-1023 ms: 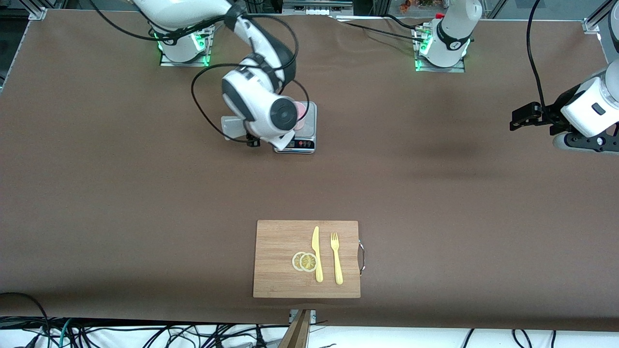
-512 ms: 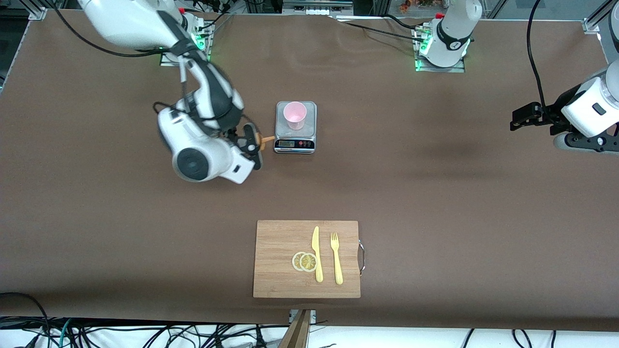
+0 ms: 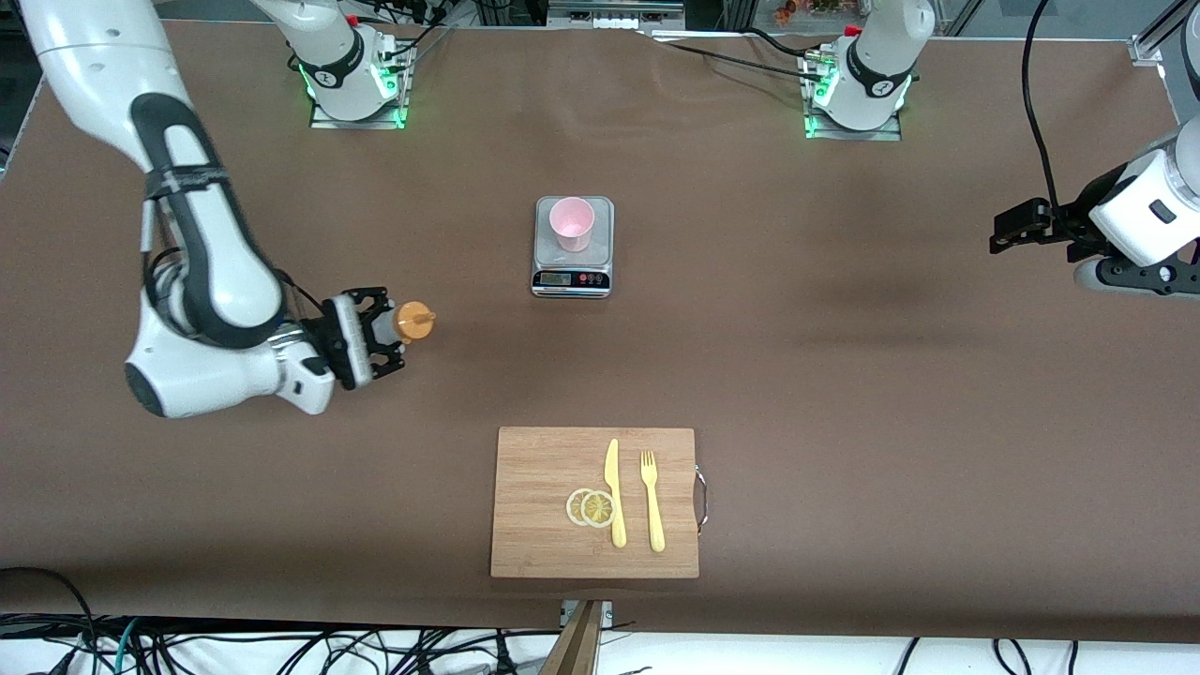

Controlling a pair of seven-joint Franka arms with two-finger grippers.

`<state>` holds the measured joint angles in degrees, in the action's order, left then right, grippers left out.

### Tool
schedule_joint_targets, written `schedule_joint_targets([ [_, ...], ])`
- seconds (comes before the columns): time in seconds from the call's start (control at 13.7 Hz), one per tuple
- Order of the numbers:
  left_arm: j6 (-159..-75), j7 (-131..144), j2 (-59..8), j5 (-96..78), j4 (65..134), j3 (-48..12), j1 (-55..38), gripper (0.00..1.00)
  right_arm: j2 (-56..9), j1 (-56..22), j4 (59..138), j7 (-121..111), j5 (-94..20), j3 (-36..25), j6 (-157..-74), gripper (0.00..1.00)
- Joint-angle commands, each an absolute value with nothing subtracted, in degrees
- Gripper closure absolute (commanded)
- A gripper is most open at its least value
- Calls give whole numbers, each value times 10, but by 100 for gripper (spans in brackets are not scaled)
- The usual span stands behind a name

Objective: Add sauce to pink cup with both arms
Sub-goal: 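Carry the bottle back and lower it to the table with the right gripper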

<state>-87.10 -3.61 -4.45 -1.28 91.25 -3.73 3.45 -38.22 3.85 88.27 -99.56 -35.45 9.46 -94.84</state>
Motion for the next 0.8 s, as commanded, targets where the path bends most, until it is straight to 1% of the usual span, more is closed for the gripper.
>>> schedule_joint_targets([
  [0.0, -864, -47, -53, 1, 897, -42, 38, 0, -390, 59, 917, -1082, -451, 65, -919, 100],
  [0.22, -864, -47, -52, 1, 897, -42, 37, 0, -422, 73, 927, -1176, -522, 19, -858, 100],
  [0.44, -864, -47, -53, 1, 897, -42, 37, 0, -450, 96, 940, -1264, -556, 1, -818, 100],
  [0.66, -864, -47, -53, 1, 897, -43, 37, 0, -486, 99, 940, -1359, -591, -26, -769, 100],
  [0.73, -864, -47, -53, 1, 897, -43, 37, 0, -494, 99, 939, -1376, -595, -32, -767, 100],
])
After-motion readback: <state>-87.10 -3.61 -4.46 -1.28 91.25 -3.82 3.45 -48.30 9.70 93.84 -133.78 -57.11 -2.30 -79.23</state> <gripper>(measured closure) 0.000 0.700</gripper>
